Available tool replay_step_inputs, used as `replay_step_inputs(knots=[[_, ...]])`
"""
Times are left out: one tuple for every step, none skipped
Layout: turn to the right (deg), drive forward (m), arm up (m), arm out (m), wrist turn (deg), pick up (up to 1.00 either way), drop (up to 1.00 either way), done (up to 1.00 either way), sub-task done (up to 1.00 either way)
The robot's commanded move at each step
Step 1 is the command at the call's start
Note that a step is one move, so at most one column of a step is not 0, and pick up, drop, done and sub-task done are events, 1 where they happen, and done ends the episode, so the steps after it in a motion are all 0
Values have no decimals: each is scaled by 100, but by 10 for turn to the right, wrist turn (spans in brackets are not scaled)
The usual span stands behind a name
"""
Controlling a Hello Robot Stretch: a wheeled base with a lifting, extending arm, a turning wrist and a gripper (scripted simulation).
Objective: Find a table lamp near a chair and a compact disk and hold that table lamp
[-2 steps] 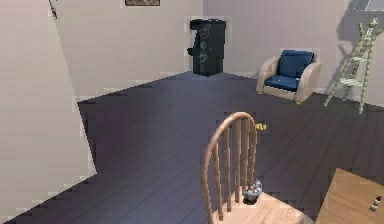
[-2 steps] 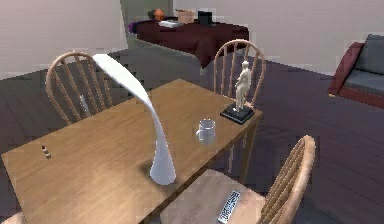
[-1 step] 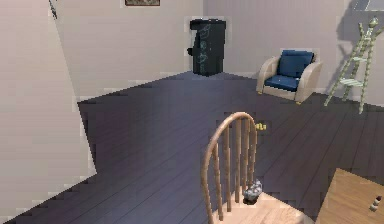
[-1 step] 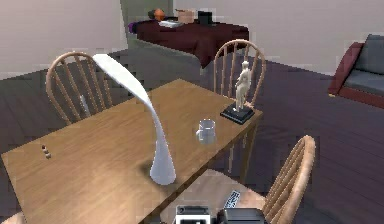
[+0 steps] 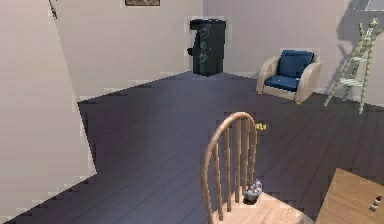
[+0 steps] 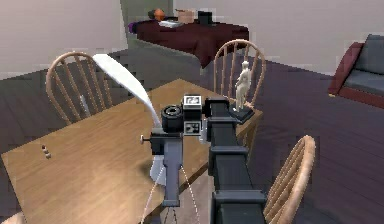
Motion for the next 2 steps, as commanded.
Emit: replay_step_inputs(knots=[[0, 0, 0, 0, 450, 0, 0, 0, 0], [0, 0, 0, 0, 450, 0, 0, 0, 0]])
